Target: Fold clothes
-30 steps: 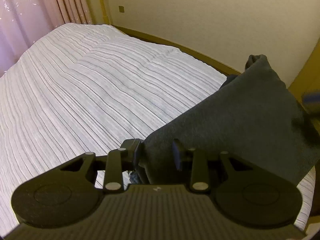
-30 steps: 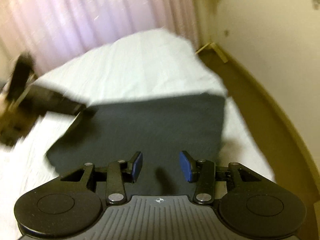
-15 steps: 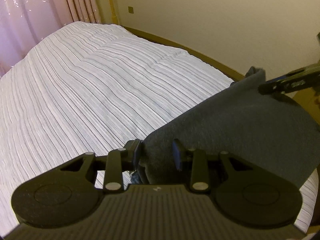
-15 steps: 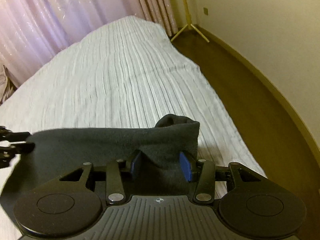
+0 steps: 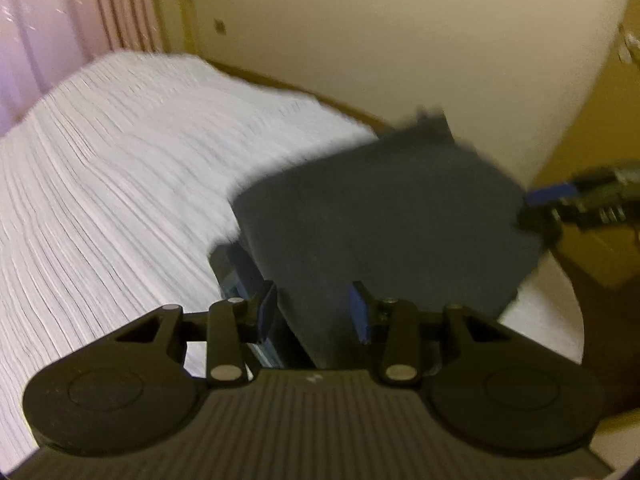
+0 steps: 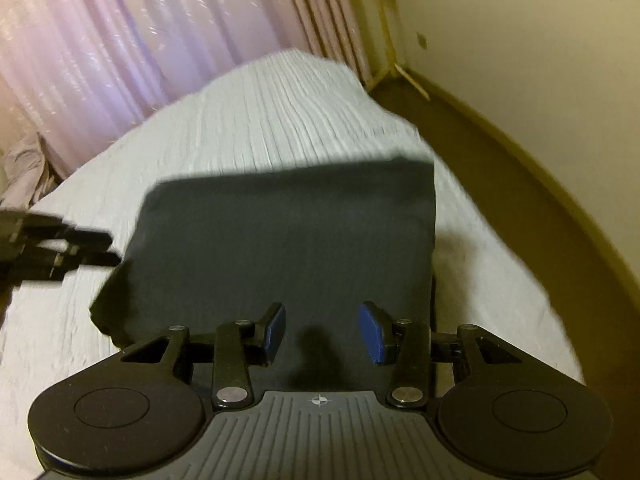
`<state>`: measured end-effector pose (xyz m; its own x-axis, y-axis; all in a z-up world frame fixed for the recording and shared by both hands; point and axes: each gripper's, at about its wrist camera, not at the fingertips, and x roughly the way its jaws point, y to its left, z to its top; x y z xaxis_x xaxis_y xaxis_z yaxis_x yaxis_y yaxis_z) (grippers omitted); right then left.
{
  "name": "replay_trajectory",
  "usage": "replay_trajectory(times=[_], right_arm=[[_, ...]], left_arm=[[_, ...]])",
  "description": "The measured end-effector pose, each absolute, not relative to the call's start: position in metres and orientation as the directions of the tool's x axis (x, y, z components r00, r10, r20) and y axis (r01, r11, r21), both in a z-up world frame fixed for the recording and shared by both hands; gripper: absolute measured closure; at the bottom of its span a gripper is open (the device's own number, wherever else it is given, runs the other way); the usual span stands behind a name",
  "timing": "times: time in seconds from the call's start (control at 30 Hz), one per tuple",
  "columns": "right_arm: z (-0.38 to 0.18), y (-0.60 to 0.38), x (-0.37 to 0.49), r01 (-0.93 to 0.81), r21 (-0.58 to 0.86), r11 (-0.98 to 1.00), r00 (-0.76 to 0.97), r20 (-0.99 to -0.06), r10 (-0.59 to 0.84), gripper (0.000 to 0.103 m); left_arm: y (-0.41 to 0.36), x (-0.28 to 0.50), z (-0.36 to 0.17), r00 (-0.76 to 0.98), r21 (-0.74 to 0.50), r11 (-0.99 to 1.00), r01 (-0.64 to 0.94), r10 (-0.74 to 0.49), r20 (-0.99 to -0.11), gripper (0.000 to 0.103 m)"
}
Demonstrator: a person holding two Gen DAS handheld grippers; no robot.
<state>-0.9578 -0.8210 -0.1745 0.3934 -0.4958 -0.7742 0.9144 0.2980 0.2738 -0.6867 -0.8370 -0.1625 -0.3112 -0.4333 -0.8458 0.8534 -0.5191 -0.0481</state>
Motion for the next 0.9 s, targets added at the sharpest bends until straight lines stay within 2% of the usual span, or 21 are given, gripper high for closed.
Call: replay_trajectory(times=[0.13, 0.27, 0.3, 0.33, 0.37, 0.4, 0.43, 0.5, 0.57, 0.63, 0.73, 0.9], right_arm=[[-0.185, -0.82, -0.951, 0.925, 0.252, 0.284, 0.365, -0.799, -0.478, 0.058], [-0.165, -0.818, -0.95, 0.925, 0.264, 0.274, 0.37, -0.786, -0.495, 0.058], [-0.16, -0.815, -0.95, 0.925, 0.267, 0.27, 0.372, -0.782, -0.501, 0.055], [-0.159, -0.808, -0.952, 0.926, 0.269, 0.264, 0.37, -0.78, -0.504, 0.047], [-0.157, -0.801, -0.953, 0.928, 0.271, 0.257, 0.368, -0.779, -0.508, 0.027], [-0.155, -0.794, -0.955, 0.929, 0.273, 0.251, 0.367, -0.777, -0.511, 0.02], [-0.154, -0.786, -0.957, 0.93, 0.276, 0.244, 0.365, -0.776, -0.515, 0.02], [-0.15, -0.772, -0.96, 0.932, 0.28, 0.231, 0.361, -0.773, -0.522, 0.02], [-0.148, -0.757, -0.963, 0.934, 0.284, 0.217, 0.357, -0.771, -0.527, 0.02], [-0.157, -0.74, -0.963, 0.944, 0.268, 0.192, 0.329, -0.797, -0.507, 0.02], [-0.172, -0.72, -0.962, 0.952, 0.261, 0.157, 0.305, -0.834, -0.46, 0.02], [-0.186, -0.695, -0.961, 0.952, 0.284, 0.117, 0.307, -0.862, -0.404, 0.02]], left_arm=[[-0.833, -0.687, -0.186, -0.294, -0.061, -0.495, 0.867, -0.408, -0.865, 0.061], [-0.828, -0.68, -0.169, -0.29, -0.062, -0.464, 0.884, -0.438, -0.851, 0.061], [-0.826, -0.677, -0.165, -0.288, -0.061, -0.457, 0.887, -0.445, -0.848, 0.061], [-0.823, -0.676, -0.16, -0.285, -0.06, -0.448, 0.892, -0.455, -0.843, 0.062], [-0.817, -0.673, -0.156, -0.28, -0.058, -0.433, 0.9, -0.469, -0.838, 0.061], [-0.811, -0.67, -0.152, -0.274, -0.058, -0.418, 0.907, -0.48, -0.833, 0.054], [-0.803, -0.667, -0.149, -0.269, -0.06, -0.401, 0.914, -0.489, -0.83, 0.043], [-0.783, -0.664, -0.145, -0.249, -0.056, -0.365, 0.929, -0.508, -0.825, 0.031], [-0.764, -0.664, -0.146, -0.227, -0.052, -0.331, 0.942, -0.516, -0.826, 0.026], [-0.743, -0.666, -0.151, -0.217, -0.073, -0.292, 0.954, -0.503, -0.837, 0.016], [-0.712, -0.674, -0.161, -0.182, -0.087, -0.215, 0.973, -0.476, -0.86, 0.009], [-0.671, -0.68, -0.174, -0.166, -0.131, -0.105, 0.986, -0.474, -0.865, 0.008]])
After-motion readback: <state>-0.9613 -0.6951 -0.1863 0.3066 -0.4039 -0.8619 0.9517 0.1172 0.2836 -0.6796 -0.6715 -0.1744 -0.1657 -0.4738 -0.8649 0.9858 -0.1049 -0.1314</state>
